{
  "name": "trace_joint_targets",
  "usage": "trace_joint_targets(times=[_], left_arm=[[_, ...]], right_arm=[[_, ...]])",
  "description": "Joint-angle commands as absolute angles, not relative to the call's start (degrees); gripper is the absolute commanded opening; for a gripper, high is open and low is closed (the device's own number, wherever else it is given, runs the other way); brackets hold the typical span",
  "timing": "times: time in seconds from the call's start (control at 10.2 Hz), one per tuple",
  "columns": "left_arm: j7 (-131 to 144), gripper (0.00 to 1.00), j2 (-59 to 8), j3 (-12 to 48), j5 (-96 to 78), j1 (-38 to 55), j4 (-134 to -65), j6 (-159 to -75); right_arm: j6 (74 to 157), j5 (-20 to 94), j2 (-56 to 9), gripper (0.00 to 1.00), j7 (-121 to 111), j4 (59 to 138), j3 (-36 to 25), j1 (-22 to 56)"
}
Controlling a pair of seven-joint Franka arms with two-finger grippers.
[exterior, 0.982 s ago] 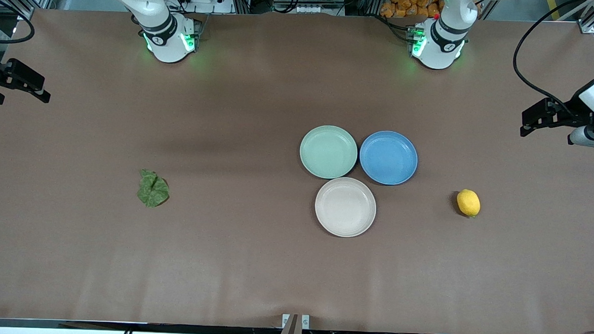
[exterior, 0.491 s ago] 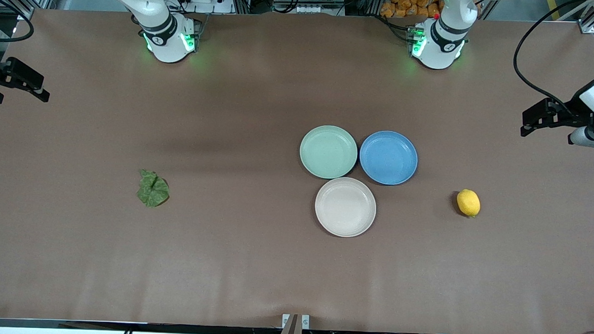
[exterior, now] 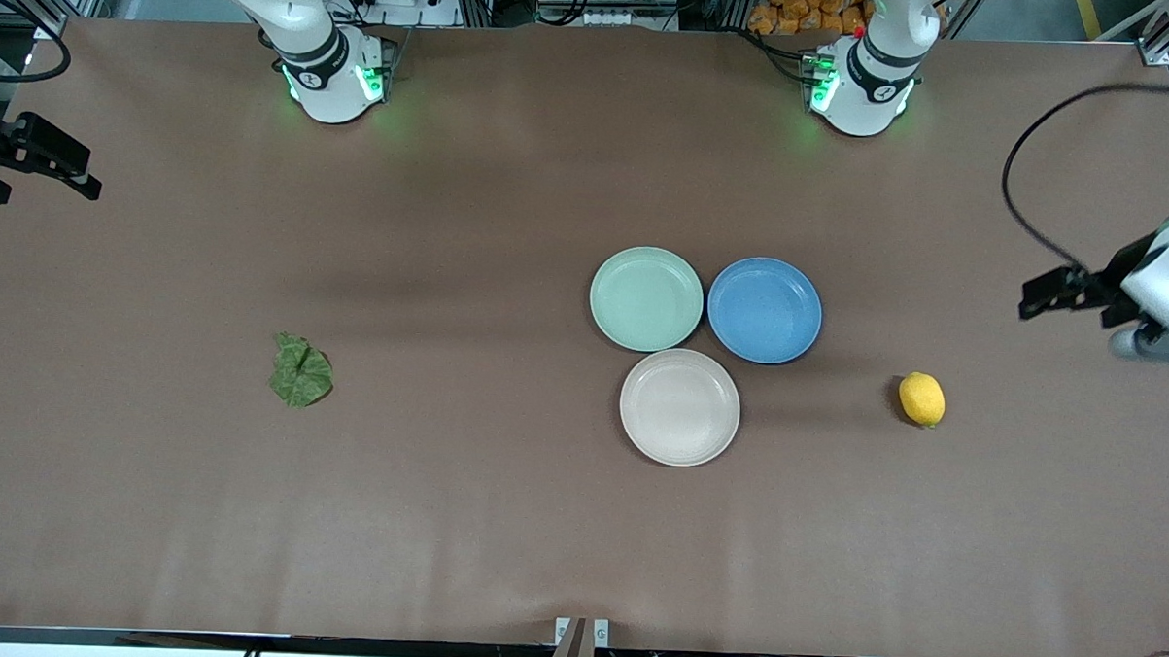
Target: Place lemon and lettuce in plates
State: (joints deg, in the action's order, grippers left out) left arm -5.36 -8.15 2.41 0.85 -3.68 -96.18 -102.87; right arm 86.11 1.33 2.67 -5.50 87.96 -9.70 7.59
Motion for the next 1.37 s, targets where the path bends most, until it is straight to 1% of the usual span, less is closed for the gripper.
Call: trace_joint_targets(times=[0.0,0.39,0.59,0.79,1.28], left_arm=[[-5.8,1.0,-9.56,2.64,0.44,-4.57,-100.46,-108.01],[-4.49,1.0,-14.93,2.64,0.53,-4.57,-100.72,-110.56],[-3.96,1.0,-15.9,2.64,0.53,-4.57,-100.9,-111.0],[-3.43,1.0,-16.52,2.64,0.53,-4.66,-102.65,-113.89],[-1.68,1.0,-20.03,2.64,0.53,-5.98,-102.83,-117.24]], right_arm=[[85.69,0.97,3.95,1.0,-5.63,88.68,-9.23,7.38],[84.9,1.05,4.13,1.0,-5.63,88.51,-9.14,7.38],[84.9,1.14,4.13,1.0,-5.63,88.51,-9.31,7.73],[84.55,1.14,4.13,1.0,-5.54,88.42,-9.14,7.91],[84.11,1.67,3.78,1.0,-5.98,87.36,-8.88,8.26]])
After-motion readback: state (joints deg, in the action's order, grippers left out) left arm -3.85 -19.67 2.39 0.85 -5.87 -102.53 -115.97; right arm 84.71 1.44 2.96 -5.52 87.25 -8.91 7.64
